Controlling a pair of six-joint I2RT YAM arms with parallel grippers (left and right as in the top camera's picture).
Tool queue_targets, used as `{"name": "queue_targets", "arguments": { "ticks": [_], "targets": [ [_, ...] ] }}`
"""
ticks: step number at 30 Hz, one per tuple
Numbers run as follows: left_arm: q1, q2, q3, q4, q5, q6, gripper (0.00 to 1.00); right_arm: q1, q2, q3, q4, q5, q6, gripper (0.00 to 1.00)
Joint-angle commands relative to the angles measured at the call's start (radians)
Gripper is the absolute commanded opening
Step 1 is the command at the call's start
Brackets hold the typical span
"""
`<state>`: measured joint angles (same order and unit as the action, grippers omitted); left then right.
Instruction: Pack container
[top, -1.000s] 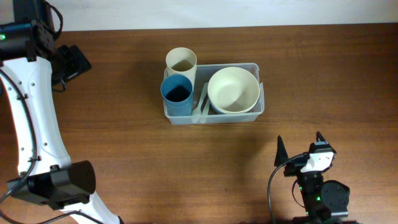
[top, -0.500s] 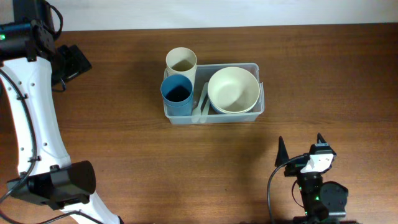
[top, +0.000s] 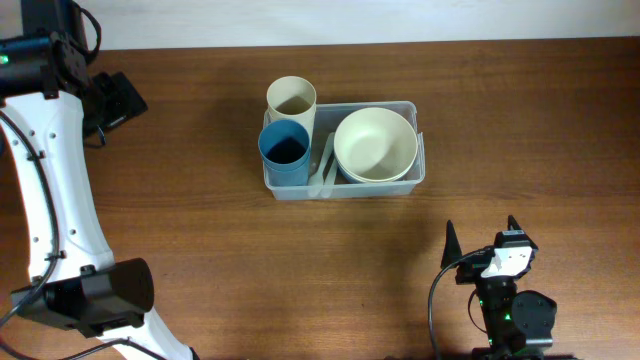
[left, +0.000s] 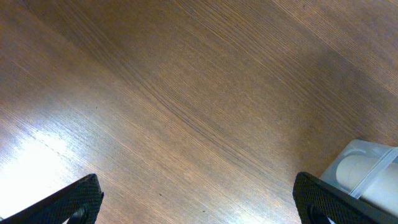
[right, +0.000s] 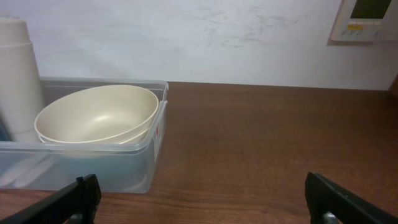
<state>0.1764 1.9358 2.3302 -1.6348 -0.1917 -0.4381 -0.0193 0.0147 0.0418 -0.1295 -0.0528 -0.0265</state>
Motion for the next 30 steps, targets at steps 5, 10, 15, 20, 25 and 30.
{"name": "queue_targets", "arguments": {
  "ticks": [5,10,15,20,25,30],
  "targets": [
    [0.003,-0.004,0.008,-0.001,-0.008,0.008,1.00,-0.007,-0.011,-0.013,0.005,0.008,-0.003,0.99],
    [0.003,-0.004,0.008,-0.001,-0.008,0.008,1.00,-0.007,-0.011,-0.013,0.005,0.008,-0.003,1.00],
    [0.003,-0.004,0.008,-0.001,-0.008,0.008,1.00,-0.007,-0.011,-0.013,0.005,0.008,-0.003,0.99],
    [0.003,-0.004,0.008,-0.001,-0.008,0.008,1.00,-0.007,-0.011,-0.013,0.005,0.008,-0.003,0.99],
    [0.003,-0.004,0.008,-0.001,-0.008,0.008,0.99,-0.007,-0.011,-0.013,0.005,0.008,-0.003,0.99],
    [0.003,-0.004,0.008,-0.001,-0.008,0.009,1.00,-0.007,-0.011,-0.013,0.005,0.008,-0.003,0.99]
  ]
}}
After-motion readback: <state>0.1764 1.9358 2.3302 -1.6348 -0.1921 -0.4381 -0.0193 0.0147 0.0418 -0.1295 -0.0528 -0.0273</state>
